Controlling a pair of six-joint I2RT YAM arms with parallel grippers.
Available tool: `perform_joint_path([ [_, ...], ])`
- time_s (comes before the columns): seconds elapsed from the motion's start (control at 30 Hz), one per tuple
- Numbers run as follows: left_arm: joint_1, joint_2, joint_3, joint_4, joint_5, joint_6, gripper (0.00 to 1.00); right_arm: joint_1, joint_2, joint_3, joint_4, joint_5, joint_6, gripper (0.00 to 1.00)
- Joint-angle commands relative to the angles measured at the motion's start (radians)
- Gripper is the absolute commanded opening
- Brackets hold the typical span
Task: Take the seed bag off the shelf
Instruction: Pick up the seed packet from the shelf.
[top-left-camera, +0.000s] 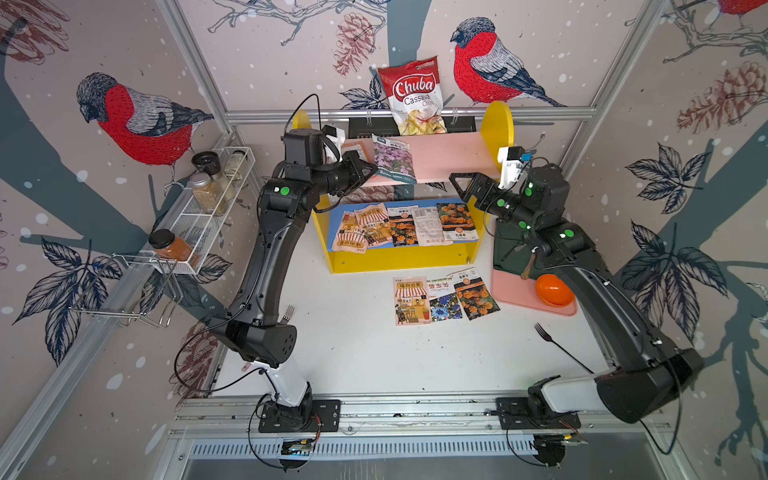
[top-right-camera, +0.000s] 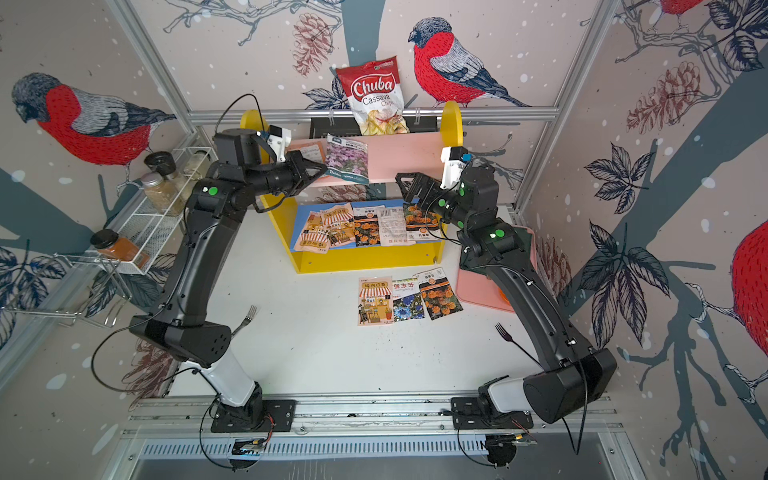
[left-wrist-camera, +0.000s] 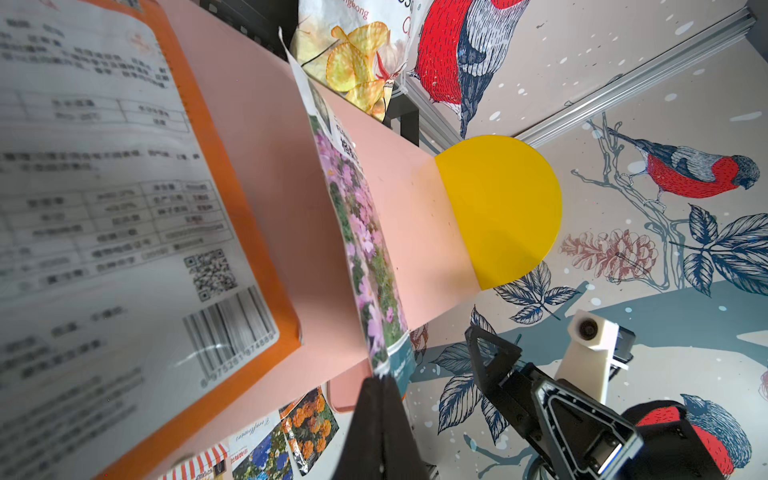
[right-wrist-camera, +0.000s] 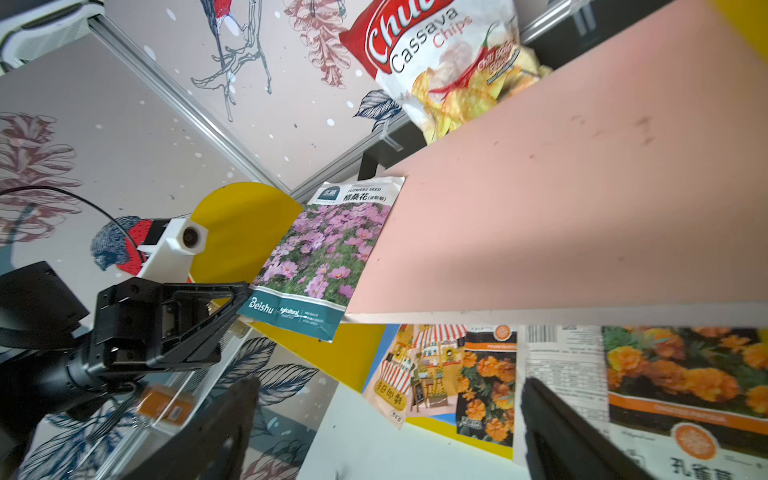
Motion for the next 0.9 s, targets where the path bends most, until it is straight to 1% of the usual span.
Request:
perform_joint_path([
  [0.0, -0.006, -0.035, -0.044, 0.044, 0.004, 0.021, 0.0, 0.011, -0.006, -0.059, 0.201, -0.148, 0.154, 0.99],
  [0.17, -0.006, -0.066, -0.092, 0.042, -0.002, 0.033, 0.0, 0.033, 0.019, -0.121, 0.344, -0.199, 0.27, 0.95],
  [0.3, -0.007, -0.089, -0.132, 0.053, -0.002, 0.037, 0.0, 0.088, 0.059, -0.108, 0.377, -0.196, 0.297, 0.93],
  [0.4, -0.007, -0.102, -0.162, 0.062, -0.002, 0.038, 0.0, 0.1, 0.091, -0.103, 0.425, -0.205, 0.338, 0.89],
  [0.7, -0.007, -0.147, -0.248, 0.091, -0.004, 0.046, 0.0, 0.11, 0.168, -0.069, 0.493, -0.229, 0.411, 0.77],
  [0.87, -0.007, -0.162, -0.275, 0.104, -0.006, 0.046, 0.0, 0.114, 0.196, -0.047, 0.506, -0.24, 0.428, 0.66],
])
